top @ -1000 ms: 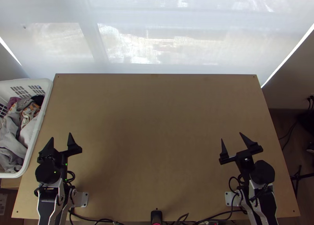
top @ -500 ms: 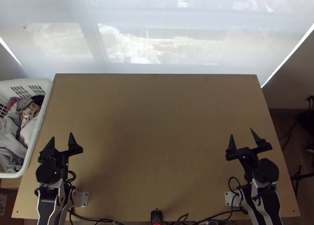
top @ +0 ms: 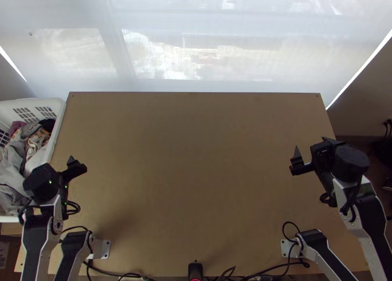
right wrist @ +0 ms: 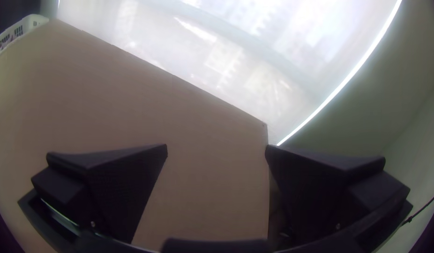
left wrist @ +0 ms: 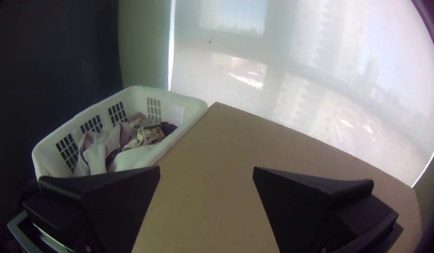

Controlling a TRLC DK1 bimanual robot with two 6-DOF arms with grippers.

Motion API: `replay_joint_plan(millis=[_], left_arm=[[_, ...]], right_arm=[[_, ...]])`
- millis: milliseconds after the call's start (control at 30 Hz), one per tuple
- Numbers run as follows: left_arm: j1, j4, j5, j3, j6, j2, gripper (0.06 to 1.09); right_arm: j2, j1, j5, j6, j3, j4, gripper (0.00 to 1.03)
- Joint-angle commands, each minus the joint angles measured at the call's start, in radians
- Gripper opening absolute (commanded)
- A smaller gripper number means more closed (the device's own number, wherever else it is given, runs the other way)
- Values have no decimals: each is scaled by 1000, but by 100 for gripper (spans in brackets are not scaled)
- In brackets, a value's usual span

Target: Fold the t-shirt

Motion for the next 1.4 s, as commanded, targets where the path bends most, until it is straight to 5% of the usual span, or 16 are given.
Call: replay_joint_plan(millis=[0, 167, 367, 767, 1367], left_arm=[[106, -311, 27, 379, -204, 295, 103], [194, -364, 55, 560, -242, 387, 102], [525, -294, 257, 642, 30, 531, 102], [832, -170, 193, 801, 189, 1045, 102], [817, 19, 72, 908, 252, 1519, 100]], right_arm=[[161, -11, -64, 120, 272, -267, 97], [189, -5, -109, 137, 328, -397, 97], [182, 15, -130, 148, 345, -446, 97], [173, 4, -130, 140, 339, -482, 97], [147, -12, -130, 122, 290, -529, 97]])
